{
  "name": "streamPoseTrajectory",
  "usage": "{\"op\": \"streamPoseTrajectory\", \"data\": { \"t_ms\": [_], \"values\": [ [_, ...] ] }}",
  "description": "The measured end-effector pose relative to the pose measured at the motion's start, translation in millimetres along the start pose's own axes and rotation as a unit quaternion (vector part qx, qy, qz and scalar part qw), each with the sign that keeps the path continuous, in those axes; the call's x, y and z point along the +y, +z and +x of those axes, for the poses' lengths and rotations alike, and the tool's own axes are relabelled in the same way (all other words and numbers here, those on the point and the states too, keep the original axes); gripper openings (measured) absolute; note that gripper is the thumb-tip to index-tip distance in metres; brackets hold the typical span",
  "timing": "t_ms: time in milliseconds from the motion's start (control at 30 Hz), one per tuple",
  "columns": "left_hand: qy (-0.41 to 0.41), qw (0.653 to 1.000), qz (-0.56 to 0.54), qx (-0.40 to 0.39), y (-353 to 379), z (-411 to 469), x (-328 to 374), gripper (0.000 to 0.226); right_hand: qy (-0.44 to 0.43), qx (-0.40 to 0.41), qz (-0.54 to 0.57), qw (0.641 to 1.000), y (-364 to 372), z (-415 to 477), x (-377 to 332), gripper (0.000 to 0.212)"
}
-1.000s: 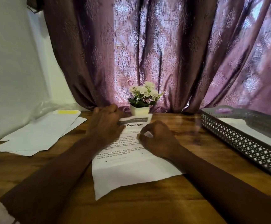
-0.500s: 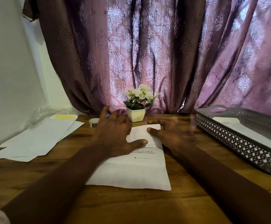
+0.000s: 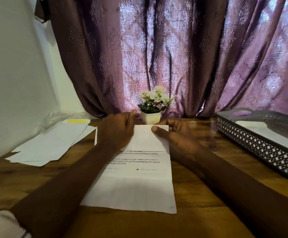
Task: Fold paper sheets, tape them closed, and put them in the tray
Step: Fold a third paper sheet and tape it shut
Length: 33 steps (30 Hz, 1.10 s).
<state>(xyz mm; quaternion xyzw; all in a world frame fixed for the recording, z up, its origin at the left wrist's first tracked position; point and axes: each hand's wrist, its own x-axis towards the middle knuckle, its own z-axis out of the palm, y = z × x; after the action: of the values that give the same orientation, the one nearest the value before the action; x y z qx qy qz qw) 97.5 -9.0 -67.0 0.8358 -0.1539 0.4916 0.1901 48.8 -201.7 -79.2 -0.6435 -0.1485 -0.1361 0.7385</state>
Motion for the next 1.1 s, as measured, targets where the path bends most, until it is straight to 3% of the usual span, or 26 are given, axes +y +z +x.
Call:
{"op": "streamPoseTrajectory", "data": {
  "t_ms": [167,267,333,500,600,667,767,867,1000,1100],
  "values": [
    [-0.085,0.996,0.022,0.017,-10,2,-29,0.051,0.018,0.061,0.040,0.997,-12,3,-5,0.028],
    [-0.092,0.995,0.006,0.035,-14,1,-30,0.054,0.049,0.091,0.034,0.994,-14,1,-11,0.023],
    [-0.092,0.994,0.001,0.050,-16,1,-27,0.058,0.099,0.079,0.016,0.992,-15,2,-14,0.031],
    [0.003,0.992,0.044,0.115,-24,5,-22,0.061,0.181,0.031,0.019,0.983,-23,7,-18,0.070],
    [0.109,0.985,0.036,0.127,-25,5,-19,0.059,0.186,0.045,0.070,0.979,-29,7,-24,0.059],
    [0.161,0.980,0.027,0.116,-23,5,-18,0.056,0.209,0.054,0.078,0.973,-31,6,-27,0.045],
    [0.174,0.981,-0.009,0.080,-22,4,-15,0.052,0.234,0.067,0.070,0.967,-33,1,-28,0.033],
    [0.204,0.978,-0.034,0.030,-22,2,-16,0.053,0.183,0.121,0.062,0.974,-36,8,-26,0.021],
    [0.240,0.969,-0.035,-0.041,-15,0,-15,0.053,0.119,0.105,0.074,0.985,-36,12,-21,0.059],
    [0.242,0.965,-0.039,-0.093,-11,-4,-8,0.059,0.107,0.142,0.055,0.983,-34,11,-20,0.031]
  ]
}}
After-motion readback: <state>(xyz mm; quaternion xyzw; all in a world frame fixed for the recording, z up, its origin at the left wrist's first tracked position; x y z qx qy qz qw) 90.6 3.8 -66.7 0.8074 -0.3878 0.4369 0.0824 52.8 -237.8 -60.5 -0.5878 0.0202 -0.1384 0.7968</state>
